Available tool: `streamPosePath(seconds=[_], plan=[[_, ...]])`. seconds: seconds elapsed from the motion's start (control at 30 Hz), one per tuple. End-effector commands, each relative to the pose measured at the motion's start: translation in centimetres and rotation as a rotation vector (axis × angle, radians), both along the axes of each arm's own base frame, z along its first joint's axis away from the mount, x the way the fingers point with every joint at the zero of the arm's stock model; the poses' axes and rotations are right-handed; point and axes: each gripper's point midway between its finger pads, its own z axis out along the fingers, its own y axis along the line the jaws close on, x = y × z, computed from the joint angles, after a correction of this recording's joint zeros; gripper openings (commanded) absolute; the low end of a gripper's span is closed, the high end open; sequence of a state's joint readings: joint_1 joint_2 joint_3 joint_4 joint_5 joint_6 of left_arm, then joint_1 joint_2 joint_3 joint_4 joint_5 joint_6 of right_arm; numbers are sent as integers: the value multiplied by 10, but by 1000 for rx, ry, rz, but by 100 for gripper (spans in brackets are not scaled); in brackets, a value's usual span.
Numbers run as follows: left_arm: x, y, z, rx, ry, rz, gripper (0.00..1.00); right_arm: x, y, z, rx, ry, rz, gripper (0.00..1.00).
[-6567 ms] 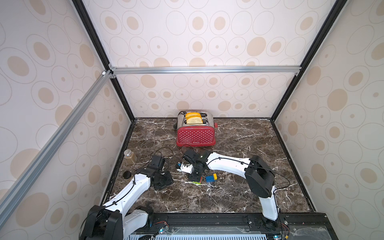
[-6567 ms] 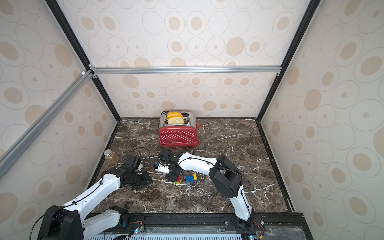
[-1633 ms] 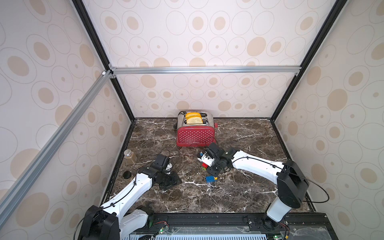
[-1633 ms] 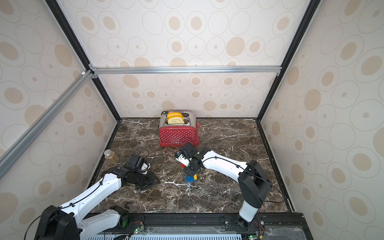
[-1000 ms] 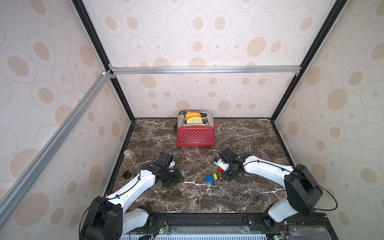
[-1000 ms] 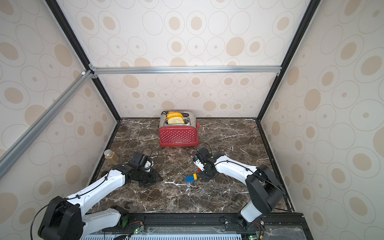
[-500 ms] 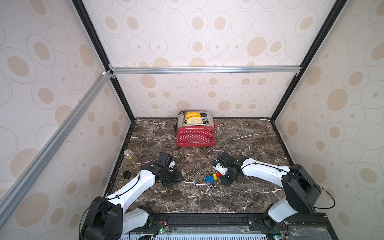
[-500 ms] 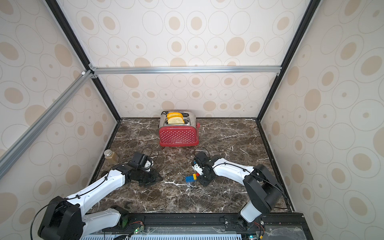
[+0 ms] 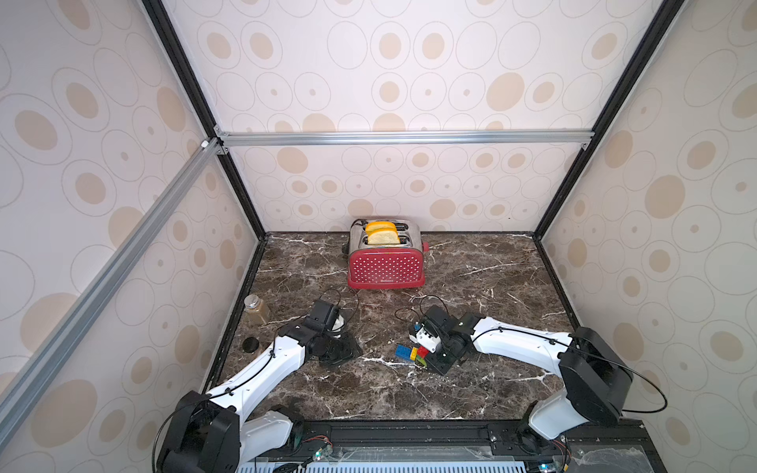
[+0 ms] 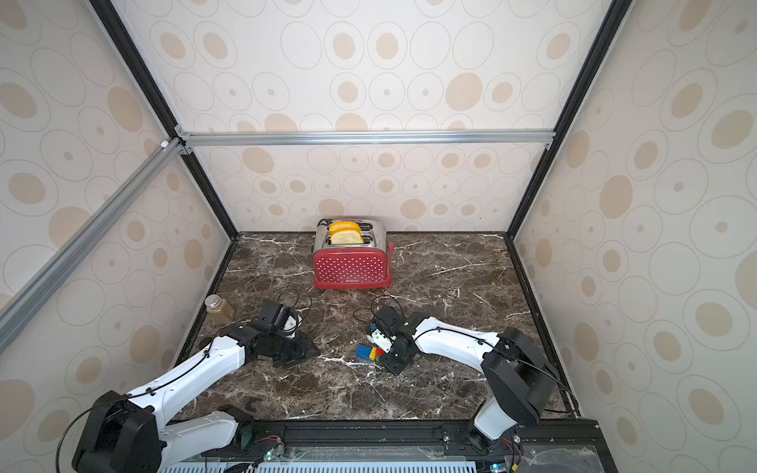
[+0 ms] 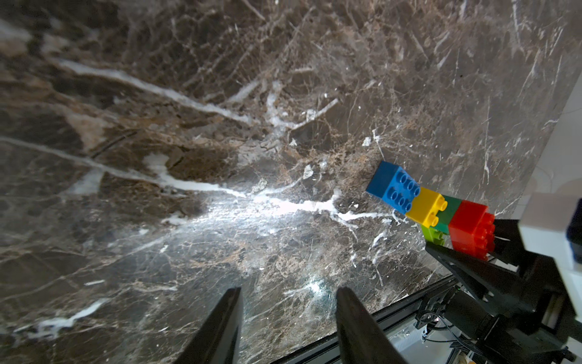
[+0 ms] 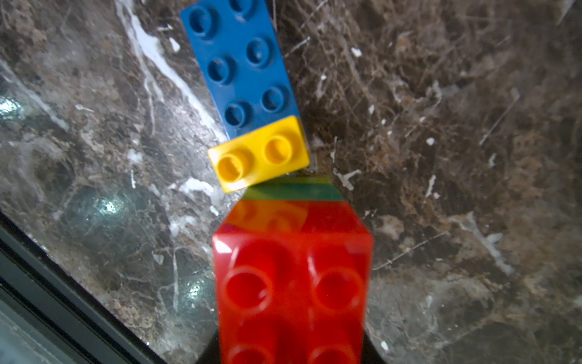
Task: Assemble the number 5 with lego
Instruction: Adjust the lego brick at the center of the board, then assemble the lego brick with the lego brick.
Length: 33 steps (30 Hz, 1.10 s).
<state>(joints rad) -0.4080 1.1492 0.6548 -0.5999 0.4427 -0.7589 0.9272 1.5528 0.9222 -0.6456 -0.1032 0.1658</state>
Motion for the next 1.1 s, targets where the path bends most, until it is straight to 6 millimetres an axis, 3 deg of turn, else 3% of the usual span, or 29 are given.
streamPosePath(seconds=[0.0, 0.23, 0.5, 0.8, 1.07], plan=[[-3, 3, 2, 17, -11, -8, 51, 1, 2, 6, -4, -5, -3, 35], [-2, 4, 3, 24, -20, -11, 51, 6, -1, 29, -1, -61, 50, 35], [-1, 4, 5, 24, -32, -15, 51, 13, 16, 54, 78, -118, 141, 35], [-4, 10, 10, 55, -36, -29, 51, 22, 47, 58, 144, -120, 232, 35], [-5, 12, 11, 69, -46, -33, 51, 24, 59, 47, 148, -89, 261, 34]])
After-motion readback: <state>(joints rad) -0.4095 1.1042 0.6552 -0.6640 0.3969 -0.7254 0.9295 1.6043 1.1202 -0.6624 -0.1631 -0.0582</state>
